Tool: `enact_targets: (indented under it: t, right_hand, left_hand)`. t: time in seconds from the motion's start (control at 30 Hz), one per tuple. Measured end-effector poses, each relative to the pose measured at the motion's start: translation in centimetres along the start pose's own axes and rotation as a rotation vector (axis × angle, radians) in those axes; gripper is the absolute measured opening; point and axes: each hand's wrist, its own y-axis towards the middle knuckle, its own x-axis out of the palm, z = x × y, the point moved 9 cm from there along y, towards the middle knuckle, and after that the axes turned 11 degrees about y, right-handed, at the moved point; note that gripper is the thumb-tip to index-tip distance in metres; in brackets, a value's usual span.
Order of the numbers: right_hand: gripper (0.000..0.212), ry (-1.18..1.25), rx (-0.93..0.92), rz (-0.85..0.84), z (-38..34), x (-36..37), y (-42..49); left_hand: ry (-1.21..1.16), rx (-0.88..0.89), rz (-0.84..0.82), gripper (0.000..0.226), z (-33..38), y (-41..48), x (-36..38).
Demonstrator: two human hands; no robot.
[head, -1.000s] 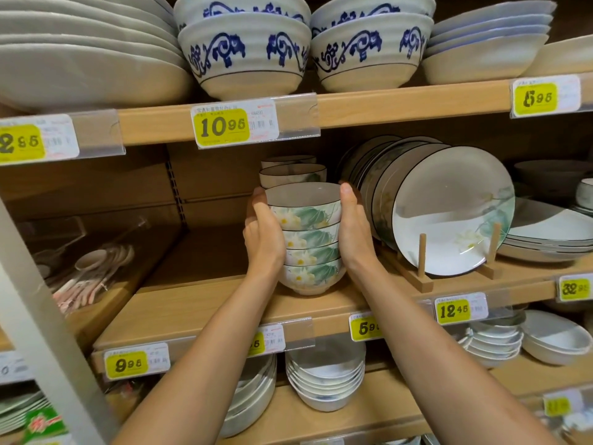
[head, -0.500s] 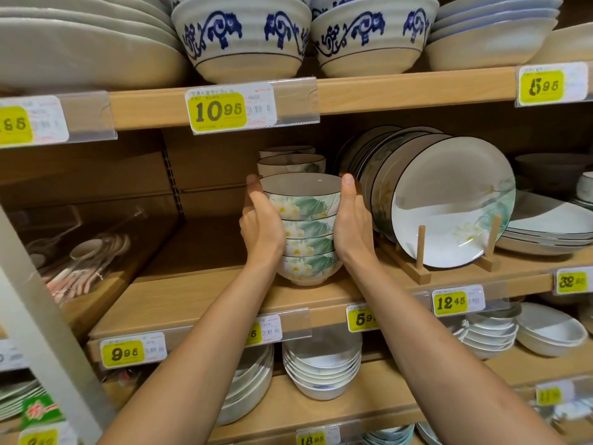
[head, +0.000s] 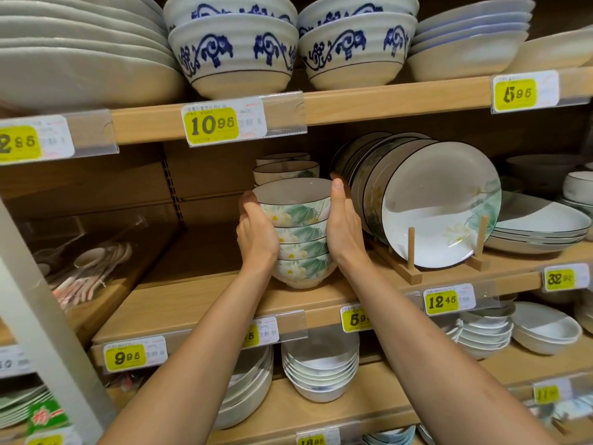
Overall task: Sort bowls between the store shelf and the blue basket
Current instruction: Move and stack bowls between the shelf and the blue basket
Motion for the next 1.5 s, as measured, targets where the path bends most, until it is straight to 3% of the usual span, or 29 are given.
enact_targets:
  t: [0.37,0.47,0.57,0.67,0.83,1.1,1.33,1.5]
  right_hand:
    - [0.081,0.034,0.081,-0.081,0.2,0.5,-0.3]
    - [0.067,0.132,0.084,-0.145,0.1,0.3,-1.0]
    - [0.045,0.224,0.043,-0.133,-0.4,-0.9,-2.4]
    - [0.056,0.286,-0.033,-0.053,-1.4,-2.8,-4.8]
    - [0.03,0.433,-0.11,-0.095,-1.9,-4.7,-10.0]
    - [0.021,0.7,0.461,-0.411,4.8,0.3,-20.6]
    - [0.028,0.484,0.834,-0.625,9.5,6.4,-33.2]
    - [0.026,0.369,0.881,-0.745,10.3,11.2,-40.7]
  left_hand:
    - [-0.067,-0.048,-0.166,0.077,0.0,-0.6,0.8]
    - [-0.138,-0.037,-0.286,0.074,0.5,-0.8,0.9]
    - [-0.193,0.004,-0.178,0.063,0.8,-1.1,-1.5]
    - [-0.181,0.088,-0.067,0.047,1.1,-3.2,-4.4]
    - [-0.186,0.141,0.002,0.04,0.1,-9.4,-8.7]
    - [-0.031,-0.054,0.2,0.029,-10.4,-19.7,-18.7]
    - [0.064,-0.242,0.393,0.031,-16.2,-26.5,-30.9]
    - [0.081,-0.305,0.42,0.029,-17.9,-29.3,-39.5]
